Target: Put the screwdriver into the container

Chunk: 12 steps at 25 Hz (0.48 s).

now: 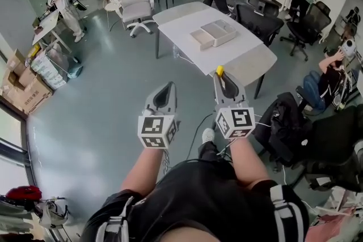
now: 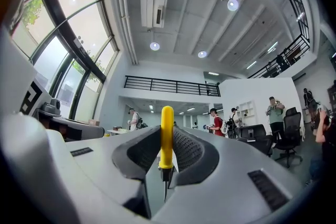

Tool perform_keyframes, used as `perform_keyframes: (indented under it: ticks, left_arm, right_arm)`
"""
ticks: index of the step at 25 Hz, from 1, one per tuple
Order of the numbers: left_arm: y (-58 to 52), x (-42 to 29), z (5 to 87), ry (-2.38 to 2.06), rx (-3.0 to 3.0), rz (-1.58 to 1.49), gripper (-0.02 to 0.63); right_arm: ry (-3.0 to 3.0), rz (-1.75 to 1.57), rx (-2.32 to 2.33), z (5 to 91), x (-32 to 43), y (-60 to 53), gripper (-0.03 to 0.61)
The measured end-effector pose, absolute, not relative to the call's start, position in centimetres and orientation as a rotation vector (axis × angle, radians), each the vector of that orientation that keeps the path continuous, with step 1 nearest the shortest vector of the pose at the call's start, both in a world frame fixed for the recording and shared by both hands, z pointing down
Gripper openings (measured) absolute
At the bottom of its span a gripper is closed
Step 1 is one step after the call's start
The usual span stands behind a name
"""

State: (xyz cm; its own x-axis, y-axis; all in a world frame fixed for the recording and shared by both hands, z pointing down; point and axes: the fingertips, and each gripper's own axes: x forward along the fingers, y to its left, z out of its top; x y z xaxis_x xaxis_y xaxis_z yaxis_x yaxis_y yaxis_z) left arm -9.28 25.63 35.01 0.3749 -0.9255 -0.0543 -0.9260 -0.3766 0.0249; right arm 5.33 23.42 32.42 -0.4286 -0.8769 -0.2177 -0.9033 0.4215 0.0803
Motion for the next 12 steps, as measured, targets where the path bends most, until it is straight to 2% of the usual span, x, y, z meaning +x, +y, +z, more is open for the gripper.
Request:
perform_keyframes:
  ticks: [12]
  left_arm:
    - [13.9,-9.0,36.3,1.765,-2.597,0.061,0.006]
  right_arm:
    - [2.525,0.257,-1.571,33.6,5.6,11.6,0.066]
